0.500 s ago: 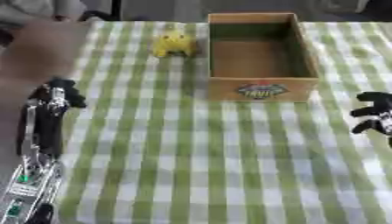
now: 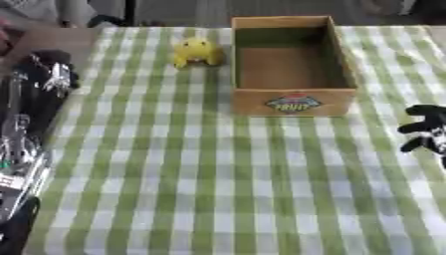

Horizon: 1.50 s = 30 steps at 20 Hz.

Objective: Pick up objects on the table and place them in the box.

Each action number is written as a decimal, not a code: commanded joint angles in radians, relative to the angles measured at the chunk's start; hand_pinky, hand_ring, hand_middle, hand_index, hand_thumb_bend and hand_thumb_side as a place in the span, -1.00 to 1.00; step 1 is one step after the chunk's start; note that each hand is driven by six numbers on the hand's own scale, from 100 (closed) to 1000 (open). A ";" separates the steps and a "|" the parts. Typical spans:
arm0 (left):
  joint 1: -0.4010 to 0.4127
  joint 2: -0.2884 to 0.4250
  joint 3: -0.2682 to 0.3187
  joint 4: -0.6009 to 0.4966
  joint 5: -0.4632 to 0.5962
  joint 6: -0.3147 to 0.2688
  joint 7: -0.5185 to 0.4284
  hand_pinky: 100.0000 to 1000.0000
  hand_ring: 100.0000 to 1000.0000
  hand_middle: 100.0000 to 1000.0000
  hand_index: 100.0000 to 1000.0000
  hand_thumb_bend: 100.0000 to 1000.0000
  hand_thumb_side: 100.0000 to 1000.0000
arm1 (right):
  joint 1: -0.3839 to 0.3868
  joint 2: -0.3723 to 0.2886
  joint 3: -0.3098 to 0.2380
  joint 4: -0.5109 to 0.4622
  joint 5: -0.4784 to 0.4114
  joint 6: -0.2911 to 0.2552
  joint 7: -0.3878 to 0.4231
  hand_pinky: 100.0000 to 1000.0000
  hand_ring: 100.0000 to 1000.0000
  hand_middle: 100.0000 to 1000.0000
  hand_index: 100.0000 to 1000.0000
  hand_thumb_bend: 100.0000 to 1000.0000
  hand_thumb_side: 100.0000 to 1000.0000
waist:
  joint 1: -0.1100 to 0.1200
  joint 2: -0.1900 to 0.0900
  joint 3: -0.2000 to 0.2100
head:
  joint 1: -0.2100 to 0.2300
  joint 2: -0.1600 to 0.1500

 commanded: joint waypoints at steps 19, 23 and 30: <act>-0.642 0.147 -0.083 0.688 -0.806 -0.013 -0.265 0.28 0.31 0.19 0.40 -0.48 -0.95 | -0.002 -0.036 0.030 -0.019 0.001 -0.009 0.033 -0.19 0.21 0.40 0.48 -1.00 0.20 | 0.021 -0.013 -0.091 | 0.043 -0.003; -0.700 0.090 -0.057 0.807 -0.880 -0.038 -0.230 0.36 0.36 0.22 0.40 -0.40 -0.95 | -0.014 -0.038 0.042 -0.021 -0.001 -0.010 0.045 -0.19 0.21 0.40 0.48 -1.00 0.20 | 0.028 -0.005 -0.124 | 0.066 -0.017; -0.740 0.043 -0.036 0.905 -0.958 -0.068 -0.208 0.48 0.45 0.32 0.46 -0.18 -1.00 | -0.037 -0.033 0.058 -0.025 -0.006 -0.010 0.062 -0.20 0.21 0.40 0.48 -1.00 0.21 | 0.039 0.017 -0.195 | 0.092 -0.041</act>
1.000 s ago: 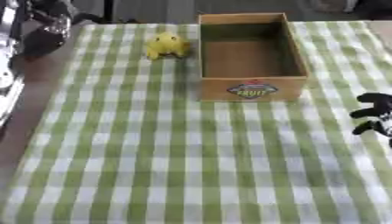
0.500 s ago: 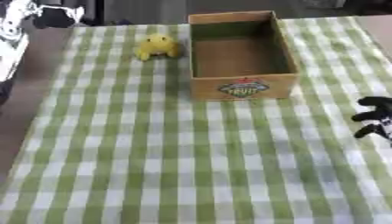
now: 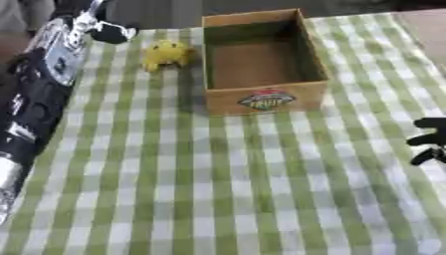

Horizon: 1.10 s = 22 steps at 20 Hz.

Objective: Pick up objects on the table and place them in the box.

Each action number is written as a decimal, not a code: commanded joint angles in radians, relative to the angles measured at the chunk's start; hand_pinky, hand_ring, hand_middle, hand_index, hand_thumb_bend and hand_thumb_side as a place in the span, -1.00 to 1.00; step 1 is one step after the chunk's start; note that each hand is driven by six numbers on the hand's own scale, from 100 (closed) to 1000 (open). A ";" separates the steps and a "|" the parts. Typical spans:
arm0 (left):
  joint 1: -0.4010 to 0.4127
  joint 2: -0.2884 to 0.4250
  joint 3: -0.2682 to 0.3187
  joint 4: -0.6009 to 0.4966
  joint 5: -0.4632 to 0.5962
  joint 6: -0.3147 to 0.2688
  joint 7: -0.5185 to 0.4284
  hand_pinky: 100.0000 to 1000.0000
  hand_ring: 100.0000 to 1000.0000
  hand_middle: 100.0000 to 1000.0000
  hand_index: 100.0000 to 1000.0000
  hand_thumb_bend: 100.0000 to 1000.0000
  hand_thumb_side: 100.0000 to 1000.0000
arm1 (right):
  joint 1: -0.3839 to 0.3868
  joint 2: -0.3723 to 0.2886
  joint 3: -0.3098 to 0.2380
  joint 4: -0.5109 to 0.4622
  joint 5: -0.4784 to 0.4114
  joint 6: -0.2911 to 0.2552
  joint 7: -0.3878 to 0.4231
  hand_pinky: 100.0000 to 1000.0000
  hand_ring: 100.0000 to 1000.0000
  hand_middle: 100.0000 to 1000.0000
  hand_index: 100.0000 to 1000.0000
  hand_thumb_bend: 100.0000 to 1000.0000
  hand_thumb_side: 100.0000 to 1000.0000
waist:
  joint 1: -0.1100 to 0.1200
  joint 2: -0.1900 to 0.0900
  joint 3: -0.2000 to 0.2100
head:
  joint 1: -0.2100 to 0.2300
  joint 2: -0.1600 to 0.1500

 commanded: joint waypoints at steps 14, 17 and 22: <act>-0.025 0.008 0.017 0.015 -0.088 -0.014 -0.178 0.54 0.52 0.48 0.61 0.09 -1.00 | -0.027 -0.008 0.006 -0.028 0.001 0.001 0.012 -0.20 0.21 0.40 0.47 -1.00 0.24 | 0.011 0.011 -0.047 | 0.006 -0.036; -0.022 0.004 0.019 0.009 -0.085 -0.012 -0.197 0.53 0.52 0.48 0.61 0.02 -1.00 | -0.028 -0.008 0.006 -0.028 0.002 0.001 0.013 -0.20 0.21 0.40 0.47 -1.00 0.24 | 0.012 0.011 -0.047 | 0.006 -0.038; -0.011 -0.007 0.018 0.008 -0.082 -0.004 -0.171 0.46 0.46 0.42 0.57 -0.08 -1.00 | -0.028 -0.007 0.006 -0.028 0.004 0.002 0.014 -0.20 0.21 0.40 0.47 -1.00 0.24 | 0.012 0.016 -0.048 | 0.004 -0.040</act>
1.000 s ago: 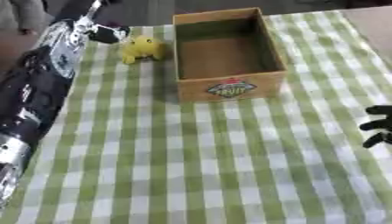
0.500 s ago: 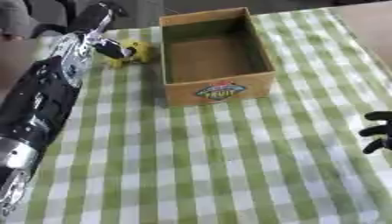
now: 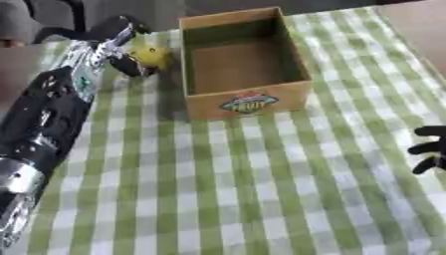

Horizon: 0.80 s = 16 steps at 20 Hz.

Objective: Pick up objects on the table and place them in the box.

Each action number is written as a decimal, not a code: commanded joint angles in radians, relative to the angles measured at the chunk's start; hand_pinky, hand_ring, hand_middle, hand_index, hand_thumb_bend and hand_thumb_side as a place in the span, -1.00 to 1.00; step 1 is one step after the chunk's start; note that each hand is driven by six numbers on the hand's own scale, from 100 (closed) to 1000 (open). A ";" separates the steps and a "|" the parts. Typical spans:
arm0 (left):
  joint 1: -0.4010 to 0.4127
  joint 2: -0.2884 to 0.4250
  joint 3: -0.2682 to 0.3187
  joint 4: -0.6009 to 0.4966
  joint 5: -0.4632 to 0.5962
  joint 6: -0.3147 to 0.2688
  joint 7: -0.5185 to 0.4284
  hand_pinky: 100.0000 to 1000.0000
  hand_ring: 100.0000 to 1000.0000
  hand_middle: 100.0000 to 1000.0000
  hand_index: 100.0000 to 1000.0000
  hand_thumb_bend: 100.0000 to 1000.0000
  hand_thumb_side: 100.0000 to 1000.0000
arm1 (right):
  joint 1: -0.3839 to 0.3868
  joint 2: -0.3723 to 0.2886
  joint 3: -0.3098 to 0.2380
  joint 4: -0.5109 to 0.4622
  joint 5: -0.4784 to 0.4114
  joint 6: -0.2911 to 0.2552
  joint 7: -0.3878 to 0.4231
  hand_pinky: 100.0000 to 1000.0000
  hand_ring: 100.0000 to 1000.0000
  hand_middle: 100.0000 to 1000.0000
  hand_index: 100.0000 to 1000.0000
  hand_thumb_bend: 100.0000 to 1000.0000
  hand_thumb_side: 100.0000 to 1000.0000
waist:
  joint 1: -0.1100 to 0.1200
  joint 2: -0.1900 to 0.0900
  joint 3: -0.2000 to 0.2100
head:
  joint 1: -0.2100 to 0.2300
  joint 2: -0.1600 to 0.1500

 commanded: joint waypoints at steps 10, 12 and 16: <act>0.004 0.003 0.005 -0.008 -0.049 0.054 0.186 0.03 -0.13 -0.24 -0.02 -0.48 -1.00 | -0.005 -0.006 -0.001 -0.028 0.007 -0.002 0.000 -0.20 0.21 0.39 0.47 -1.00 0.24 | -0.008 -0.009 -0.001 | -0.003 -0.016; 0.005 0.002 0.002 -0.001 -0.056 0.058 0.193 -0.04 -0.22 -0.36 -0.14 -0.49 -1.00 | -0.005 -0.006 -0.001 -0.028 0.007 -0.002 0.001 -0.20 0.21 0.39 0.47 -1.00 0.24 | -0.009 -0.010 0.001 | -0.003 -0.016; 0.008 0.003 0.005 -0.008 -0.067 0.072 0.224 -0.26 -0.50 -0.75 -0.53 -0.48 -1.00 | -0.003 -0.007 -0.002 -0.028 0.006 -0.003 0.001 -0.20 0.21 0.39 0.47 -1.00 0.23 | -0.011 -0.014 0.008 | -0.004 -0.015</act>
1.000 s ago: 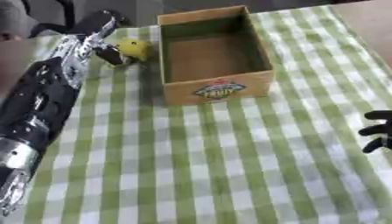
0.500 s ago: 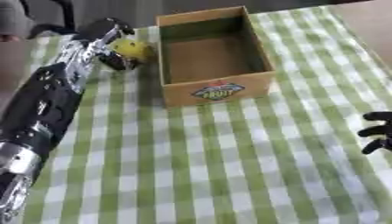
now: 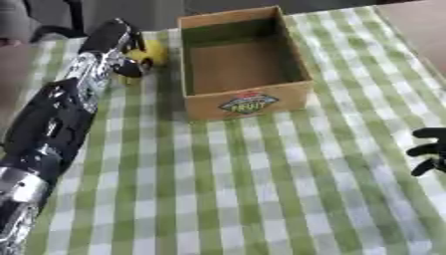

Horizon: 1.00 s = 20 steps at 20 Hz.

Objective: Pick up objects on the table and place them in the box.

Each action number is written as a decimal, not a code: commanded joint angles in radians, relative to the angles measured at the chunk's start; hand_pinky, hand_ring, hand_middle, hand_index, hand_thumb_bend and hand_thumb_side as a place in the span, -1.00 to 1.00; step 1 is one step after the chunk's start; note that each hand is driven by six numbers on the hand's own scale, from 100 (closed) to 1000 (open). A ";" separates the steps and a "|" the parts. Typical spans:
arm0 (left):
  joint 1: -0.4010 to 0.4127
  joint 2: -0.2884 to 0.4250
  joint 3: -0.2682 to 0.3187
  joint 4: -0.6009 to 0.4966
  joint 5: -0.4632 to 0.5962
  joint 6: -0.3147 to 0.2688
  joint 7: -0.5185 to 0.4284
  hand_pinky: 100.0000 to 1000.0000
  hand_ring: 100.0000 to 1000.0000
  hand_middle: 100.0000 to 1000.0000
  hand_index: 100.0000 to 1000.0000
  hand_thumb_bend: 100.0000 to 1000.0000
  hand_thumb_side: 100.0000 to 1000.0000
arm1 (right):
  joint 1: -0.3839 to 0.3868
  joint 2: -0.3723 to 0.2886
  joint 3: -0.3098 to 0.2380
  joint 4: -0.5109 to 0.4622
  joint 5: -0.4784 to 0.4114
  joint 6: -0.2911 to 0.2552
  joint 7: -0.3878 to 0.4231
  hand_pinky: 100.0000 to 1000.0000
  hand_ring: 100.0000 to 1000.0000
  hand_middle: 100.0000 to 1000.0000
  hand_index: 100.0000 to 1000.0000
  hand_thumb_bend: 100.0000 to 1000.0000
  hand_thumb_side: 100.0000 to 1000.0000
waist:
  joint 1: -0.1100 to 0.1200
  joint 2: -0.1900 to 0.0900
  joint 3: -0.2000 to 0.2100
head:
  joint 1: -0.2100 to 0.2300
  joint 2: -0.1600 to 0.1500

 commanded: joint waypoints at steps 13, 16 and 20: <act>-0.029 0.023 -0.046 -0.183 0.108 0.008 0.133 -0.43 -0.68 -0.99 -0.76 -0.76 -1.00 | 0.011 -0.014 -0.005 -0.024 -0.006 -0.007 0.000 -0.20 0.21 0.39 0.47 -1.00 0.19 | -0.021 -0.058 0.035 | -0.009 -0.001; -0.042 0.004 -0.080 -0.249 0.156 -0.017 0.098 -0.43 -0.68 -0.99 -0.75 -0.78 -1.00 | 0.013 -0.016 -0.003 -0.023 -0.010 -0.008 0.002 -0.20 0.21 0.39 0.47 -1.00 0.18 | -0.025 -0.066 0.034 | -0.007 0.000; -0.060 -0.043 -0.126 -0.314 0.219 -0.046 0.052 -0.42 -0.67 -0.98 -0.74 -0.78 -1.00 | 0.015 -0.016 -0.002 -0.022 -0.014 -0.010 0.005 -0.20 0.21 0.39 0.47 -1.00 0.18 | -0.027 -0.072 0.027 | -0.002 0.001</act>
